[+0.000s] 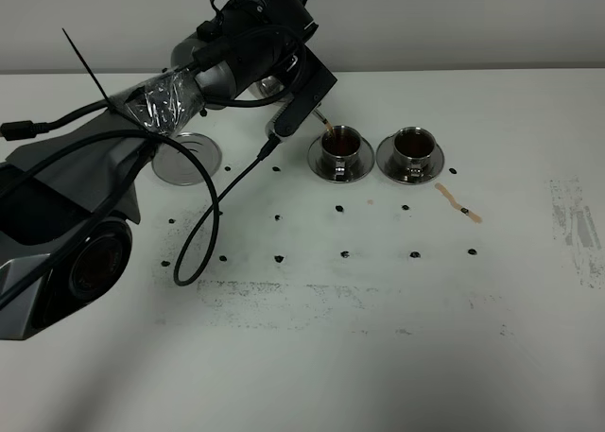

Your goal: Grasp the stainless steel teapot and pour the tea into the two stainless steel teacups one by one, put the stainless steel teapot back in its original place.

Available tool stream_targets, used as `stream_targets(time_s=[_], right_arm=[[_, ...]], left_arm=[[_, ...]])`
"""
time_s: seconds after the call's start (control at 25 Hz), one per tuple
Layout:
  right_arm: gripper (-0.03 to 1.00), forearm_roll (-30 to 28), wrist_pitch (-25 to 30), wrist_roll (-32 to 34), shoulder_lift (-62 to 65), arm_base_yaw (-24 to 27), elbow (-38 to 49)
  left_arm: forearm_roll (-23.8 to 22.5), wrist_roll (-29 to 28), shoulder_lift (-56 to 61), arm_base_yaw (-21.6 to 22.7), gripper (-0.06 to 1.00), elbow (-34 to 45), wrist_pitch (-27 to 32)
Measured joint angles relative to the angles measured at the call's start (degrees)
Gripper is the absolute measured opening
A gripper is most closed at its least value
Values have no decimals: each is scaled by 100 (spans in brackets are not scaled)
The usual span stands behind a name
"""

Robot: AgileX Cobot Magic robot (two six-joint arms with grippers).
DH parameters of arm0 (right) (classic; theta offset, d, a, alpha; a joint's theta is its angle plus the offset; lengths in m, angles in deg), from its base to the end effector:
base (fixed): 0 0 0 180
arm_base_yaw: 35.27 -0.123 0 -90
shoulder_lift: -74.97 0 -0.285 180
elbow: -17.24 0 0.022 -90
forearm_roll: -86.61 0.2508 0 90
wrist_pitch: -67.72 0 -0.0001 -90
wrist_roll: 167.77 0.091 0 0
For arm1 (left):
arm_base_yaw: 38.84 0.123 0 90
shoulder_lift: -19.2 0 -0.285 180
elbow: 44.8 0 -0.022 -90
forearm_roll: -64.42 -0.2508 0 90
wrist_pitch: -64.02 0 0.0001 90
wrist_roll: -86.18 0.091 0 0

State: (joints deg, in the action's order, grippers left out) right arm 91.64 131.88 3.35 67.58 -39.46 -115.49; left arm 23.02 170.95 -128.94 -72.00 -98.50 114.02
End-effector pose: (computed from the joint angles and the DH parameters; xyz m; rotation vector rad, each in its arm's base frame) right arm -0.0118 0.0063 0.2790 -0.2444 2.0566 0.0551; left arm 0.4840 -0.2611 0.2193 2.4391 1.0103 1.2279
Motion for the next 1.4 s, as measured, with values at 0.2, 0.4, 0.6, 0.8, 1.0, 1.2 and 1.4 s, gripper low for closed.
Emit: stream_targets(time_s=[0.2,0.4,0.6,0.8,1.0,1.2,1.4], right_arm=[[47,0,0,0,0,0,0],[47,0,0,0,0,0,0],[47,0,0,0,0,0,0],[47,0,0,0,0,0,0],[47,0,0,0,0,0,0],[47,0,0,0,0,0,0],[47,0,0,0,0,0,0]], left_arm=[[-102,0,0,0,20,0,-38],[-107,0,0,0,20,0,-49],[14,0,0,0,20,0,-49],[422,-6,0,69,20,0,-37],[582,-332,0,195,20,0,-39],[1018,-481,0,350,20,0,-31],[1764,-494,14,502,20,0,18]])
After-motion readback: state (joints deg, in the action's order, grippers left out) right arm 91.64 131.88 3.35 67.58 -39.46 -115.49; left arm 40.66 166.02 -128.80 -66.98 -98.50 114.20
